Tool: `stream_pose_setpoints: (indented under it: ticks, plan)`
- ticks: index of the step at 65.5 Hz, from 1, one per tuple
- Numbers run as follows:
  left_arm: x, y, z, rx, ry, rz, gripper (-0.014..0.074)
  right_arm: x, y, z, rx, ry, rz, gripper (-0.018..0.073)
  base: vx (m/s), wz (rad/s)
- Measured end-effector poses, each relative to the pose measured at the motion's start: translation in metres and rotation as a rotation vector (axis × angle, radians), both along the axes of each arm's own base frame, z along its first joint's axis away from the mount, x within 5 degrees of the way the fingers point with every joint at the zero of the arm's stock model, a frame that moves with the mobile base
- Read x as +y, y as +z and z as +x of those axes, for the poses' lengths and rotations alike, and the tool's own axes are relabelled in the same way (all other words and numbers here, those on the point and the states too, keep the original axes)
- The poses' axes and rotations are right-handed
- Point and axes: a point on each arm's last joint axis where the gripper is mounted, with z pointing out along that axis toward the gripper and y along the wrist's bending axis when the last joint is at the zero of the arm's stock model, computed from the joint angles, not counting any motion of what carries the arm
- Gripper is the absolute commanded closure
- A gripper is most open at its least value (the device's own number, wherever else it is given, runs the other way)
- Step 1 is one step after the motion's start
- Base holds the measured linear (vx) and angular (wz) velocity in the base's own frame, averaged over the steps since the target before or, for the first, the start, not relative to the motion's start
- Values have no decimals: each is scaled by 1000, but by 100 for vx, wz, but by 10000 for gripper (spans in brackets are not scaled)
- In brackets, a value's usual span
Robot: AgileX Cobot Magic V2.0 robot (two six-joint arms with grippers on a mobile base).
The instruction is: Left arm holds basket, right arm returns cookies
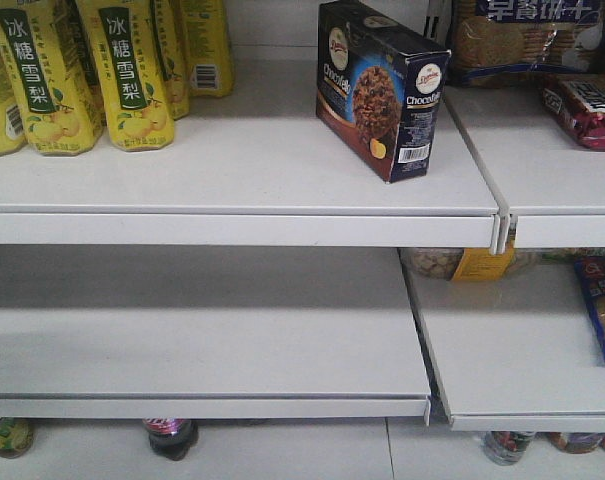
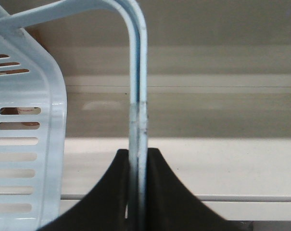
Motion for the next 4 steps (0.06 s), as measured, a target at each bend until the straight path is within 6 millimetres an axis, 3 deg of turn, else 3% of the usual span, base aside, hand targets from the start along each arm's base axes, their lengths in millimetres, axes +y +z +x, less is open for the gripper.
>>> stream_pose_setpoints:
  ticks: [4]
  plan:
    - [0,0,0,0,0,0,599,0,0,0,0,0,0,570,0,0]
